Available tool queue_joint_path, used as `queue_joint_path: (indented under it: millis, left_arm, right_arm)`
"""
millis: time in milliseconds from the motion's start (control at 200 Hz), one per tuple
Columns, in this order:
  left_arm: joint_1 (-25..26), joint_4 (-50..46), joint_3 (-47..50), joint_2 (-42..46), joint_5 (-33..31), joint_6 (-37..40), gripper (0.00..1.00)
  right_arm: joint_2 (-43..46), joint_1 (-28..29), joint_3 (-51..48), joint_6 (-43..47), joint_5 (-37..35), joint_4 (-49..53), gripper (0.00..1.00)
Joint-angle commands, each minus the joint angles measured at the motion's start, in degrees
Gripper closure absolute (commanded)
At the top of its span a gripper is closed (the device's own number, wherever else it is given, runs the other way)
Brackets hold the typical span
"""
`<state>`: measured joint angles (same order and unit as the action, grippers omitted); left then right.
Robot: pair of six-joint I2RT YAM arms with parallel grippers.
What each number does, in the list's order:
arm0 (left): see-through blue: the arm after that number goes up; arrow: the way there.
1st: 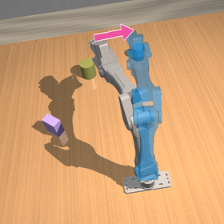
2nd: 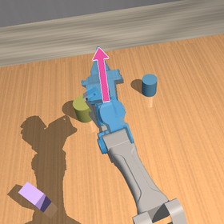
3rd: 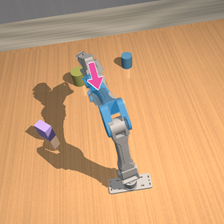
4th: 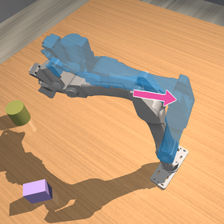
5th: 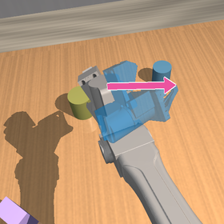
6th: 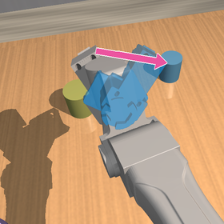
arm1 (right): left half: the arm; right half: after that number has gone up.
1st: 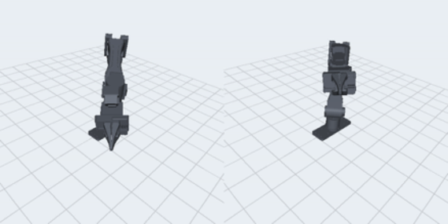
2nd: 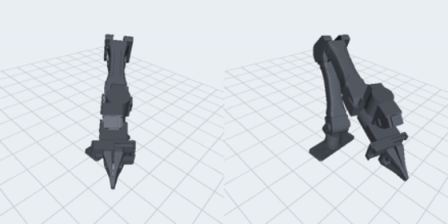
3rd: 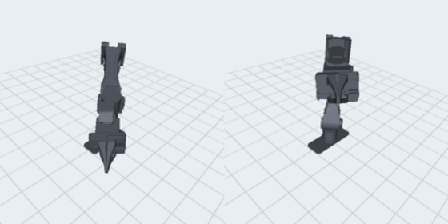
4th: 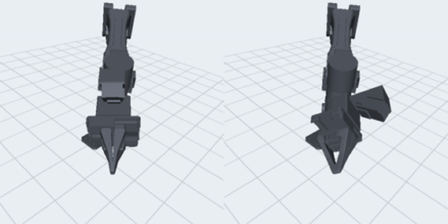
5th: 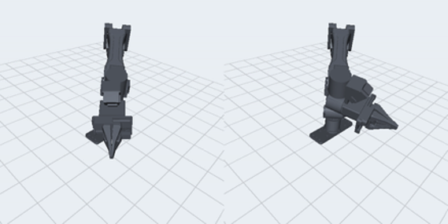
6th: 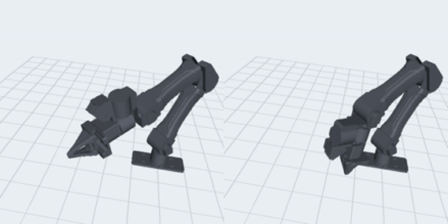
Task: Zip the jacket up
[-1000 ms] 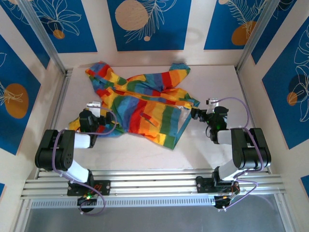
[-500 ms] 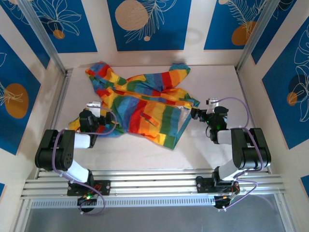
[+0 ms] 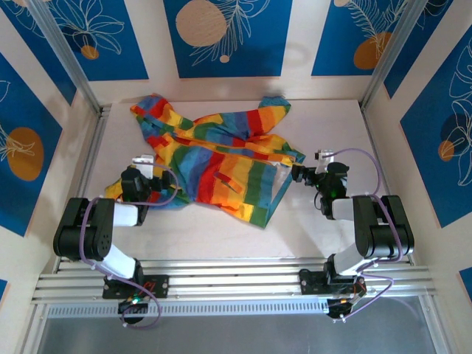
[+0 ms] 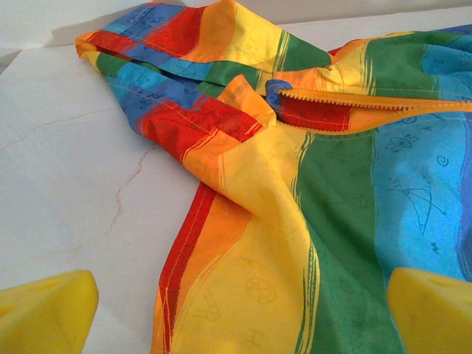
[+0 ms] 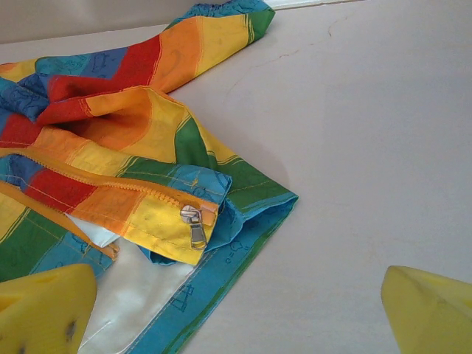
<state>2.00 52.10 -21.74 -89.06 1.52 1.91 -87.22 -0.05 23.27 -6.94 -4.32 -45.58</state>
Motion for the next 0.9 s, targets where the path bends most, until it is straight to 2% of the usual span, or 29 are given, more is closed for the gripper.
queue_joint_path:
  millis: [0, 175, 290, 395, 530, 750, 895]
  left_arm:
    - [0.1, 1.0, 0.0, -0.4, 1.4, 0.6, 0.0]
    - [0.2, 4.8, 2.6, 1.3, -1.0, -0.3, 0.0]
    - [0.2, 0.0, 2.2, 5.1, -0.7, -0.2, 0.0]
    - [0.2, -8.2, 0.3, 9.3, -0.7, -0.6, 0.0]
    - [0.2, -18.2, -2.0, 14.1, -1.9, -4.9, 0.0]
    - [3.3, -35.9, -8.8, 18.0, -2.9, -4.2, 0.05]
    - [4.7, -43.9, -11.9, 19.2, -1.1, -13.6, 0.11]
  right_arm:
    - [-0.1, 0.0, 0.6, 0.9, -0.3, -0.4, 0.01]
    - [0.1, -0.1, 0.8, 1.5, 1.1, 0.0, 0.01]
    - [1.6, -0.1, 2.1, 2.7, 4.2, 3.2, 0.01]
    - [4.8, 0.6, 6.4, 3.1, 4.2, 14.5, 0.01]
    - [5.6, 2.8, 14.8, 2.7, 1.8, 30.6, 0.01]
    - [-3.9, 10.2, 31.0, 1.5, -6.5, 48.0, 0.0]
    - [-16.9, 14.7, 50.0, 2.1, -2.7, 65.8, 0.25]
